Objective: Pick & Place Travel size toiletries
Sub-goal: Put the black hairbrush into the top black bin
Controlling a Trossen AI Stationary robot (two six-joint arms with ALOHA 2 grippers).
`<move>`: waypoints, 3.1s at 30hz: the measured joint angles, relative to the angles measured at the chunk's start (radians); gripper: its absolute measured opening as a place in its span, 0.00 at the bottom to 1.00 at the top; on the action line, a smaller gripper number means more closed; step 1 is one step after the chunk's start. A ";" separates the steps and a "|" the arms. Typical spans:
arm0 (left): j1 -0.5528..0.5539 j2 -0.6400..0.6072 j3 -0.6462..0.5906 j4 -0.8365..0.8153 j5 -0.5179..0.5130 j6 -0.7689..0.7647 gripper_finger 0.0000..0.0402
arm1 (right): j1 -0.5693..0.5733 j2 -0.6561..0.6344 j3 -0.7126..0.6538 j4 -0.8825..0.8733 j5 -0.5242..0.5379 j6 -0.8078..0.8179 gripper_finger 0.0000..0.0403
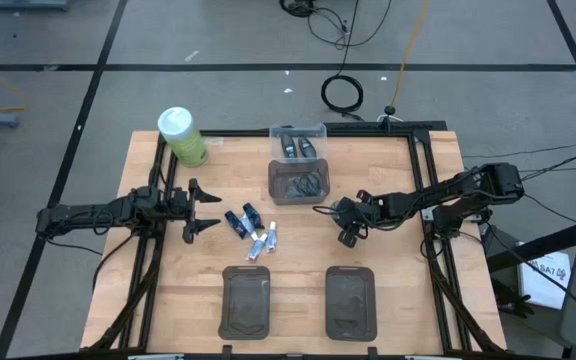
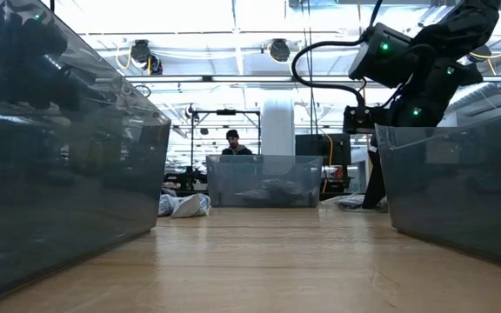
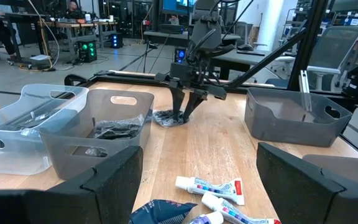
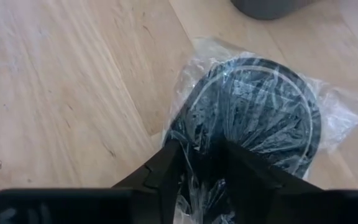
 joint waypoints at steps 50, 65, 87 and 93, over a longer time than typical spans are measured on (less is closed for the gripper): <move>0.000 0.000 0.000 0.000 0.000 0.000 0.76 | 0.000 0.002 -0.001 0.044 -0.003 -0.039 0.00; 0.000 0.000 0.000 0.000 0.000 0.000 0.76 | 0.001 -0.136 -0.001 0.039 -0.029 -0.093 0.00; 0.000 0.000 0.000 0.000 0.000 0.000 0.76 | 0.004 -0.263 -0.001 0.124 -0.028 -0.226 0.00; 0.000 0.000 0.000 0.000 0.000 0.000 0.76 | 0.030 -0.263 -0.052 0.352 -0.029 -0.311 0.00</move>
